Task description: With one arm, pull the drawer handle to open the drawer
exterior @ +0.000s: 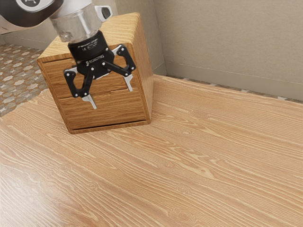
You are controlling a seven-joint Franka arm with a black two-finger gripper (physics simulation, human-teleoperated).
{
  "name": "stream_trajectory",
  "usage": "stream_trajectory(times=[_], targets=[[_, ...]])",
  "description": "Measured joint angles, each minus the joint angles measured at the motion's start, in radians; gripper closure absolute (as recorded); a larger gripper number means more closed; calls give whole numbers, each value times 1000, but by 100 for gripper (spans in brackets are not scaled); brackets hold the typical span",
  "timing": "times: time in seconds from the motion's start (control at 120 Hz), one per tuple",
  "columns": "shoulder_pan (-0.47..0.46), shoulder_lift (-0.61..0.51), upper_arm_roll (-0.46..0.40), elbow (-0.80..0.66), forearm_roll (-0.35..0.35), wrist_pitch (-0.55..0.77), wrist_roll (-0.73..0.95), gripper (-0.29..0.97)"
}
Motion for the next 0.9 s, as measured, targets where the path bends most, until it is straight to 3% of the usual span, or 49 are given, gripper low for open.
stream_trajectory(times=[0.258, 0.392, 0.575, 0.65, 0.683, 0.742, 0.783, 0.842, 0.9], targets=[[21, -26, 4, 11, 4, -4, -150, 2], [206, -97, -11, 107, 66, 21, -223, 2], [253, -27, -13, 121, 119, 139, -353, 2], [327, -49, -29, 110, 112, 176, -425, 2], [459, -85, -96, 91, 76, 189, -455, 3], [878, -221, -341, 56, -9, 204, -500, 3], [1099, -336, -458, 41, -99, 210, -526, 3], [1296, -459, -527, 29, -232, 204, -561, 3], [1398, -540, -555, 25, -347, 192, -591, 3]])
